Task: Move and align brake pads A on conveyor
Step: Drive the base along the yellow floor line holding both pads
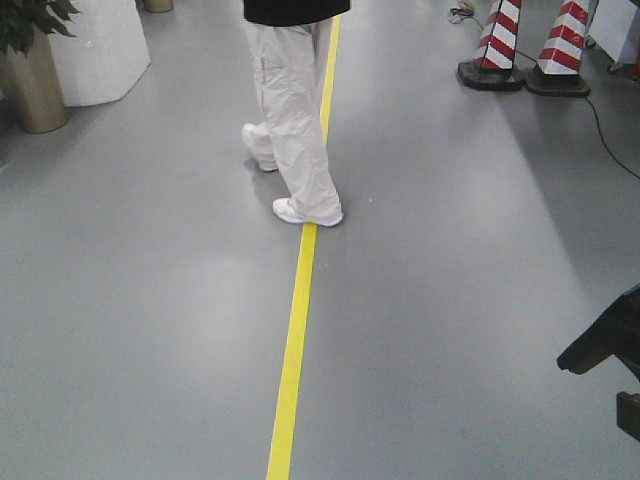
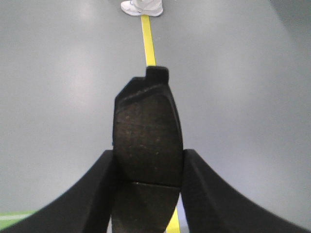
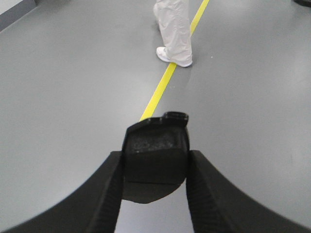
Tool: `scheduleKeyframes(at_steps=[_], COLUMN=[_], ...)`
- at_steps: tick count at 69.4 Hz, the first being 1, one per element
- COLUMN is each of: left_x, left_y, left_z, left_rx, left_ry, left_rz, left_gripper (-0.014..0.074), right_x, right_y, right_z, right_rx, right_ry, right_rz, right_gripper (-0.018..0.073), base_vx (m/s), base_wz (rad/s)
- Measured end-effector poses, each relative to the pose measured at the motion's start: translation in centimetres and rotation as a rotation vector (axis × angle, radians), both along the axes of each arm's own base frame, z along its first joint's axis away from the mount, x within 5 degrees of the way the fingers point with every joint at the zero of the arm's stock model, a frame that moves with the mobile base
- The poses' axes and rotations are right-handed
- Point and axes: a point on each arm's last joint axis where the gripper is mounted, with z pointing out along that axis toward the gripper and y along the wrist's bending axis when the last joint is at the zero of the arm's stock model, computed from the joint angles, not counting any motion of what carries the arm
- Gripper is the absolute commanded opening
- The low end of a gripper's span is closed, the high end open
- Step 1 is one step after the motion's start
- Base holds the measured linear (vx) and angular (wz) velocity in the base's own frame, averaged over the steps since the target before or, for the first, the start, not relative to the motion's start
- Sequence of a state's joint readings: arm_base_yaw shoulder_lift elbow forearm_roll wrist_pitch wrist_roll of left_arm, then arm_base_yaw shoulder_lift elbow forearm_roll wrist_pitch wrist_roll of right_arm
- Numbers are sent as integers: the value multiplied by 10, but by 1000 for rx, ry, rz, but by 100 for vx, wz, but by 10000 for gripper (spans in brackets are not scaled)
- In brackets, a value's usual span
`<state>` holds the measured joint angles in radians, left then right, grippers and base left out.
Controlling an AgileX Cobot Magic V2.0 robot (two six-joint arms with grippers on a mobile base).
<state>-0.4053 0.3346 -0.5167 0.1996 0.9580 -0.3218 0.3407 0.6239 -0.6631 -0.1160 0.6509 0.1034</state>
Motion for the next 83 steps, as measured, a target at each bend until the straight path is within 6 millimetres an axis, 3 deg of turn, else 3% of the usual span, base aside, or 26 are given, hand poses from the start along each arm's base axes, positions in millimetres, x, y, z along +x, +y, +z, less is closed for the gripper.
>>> scheduleKeyframes(at_steps=[83], left_x=[0], left_y=[0], left_z=[0], left_rx=[0], left_ry=[0], left_rz=[0], left_gripper=[-6], right_x=[0], right_y=[0], right_z=[0], right_rx=[0], right_ry=[0], right_rz=[0], right_gripper=[-4], base_vx=[74], base_wz=[-13])
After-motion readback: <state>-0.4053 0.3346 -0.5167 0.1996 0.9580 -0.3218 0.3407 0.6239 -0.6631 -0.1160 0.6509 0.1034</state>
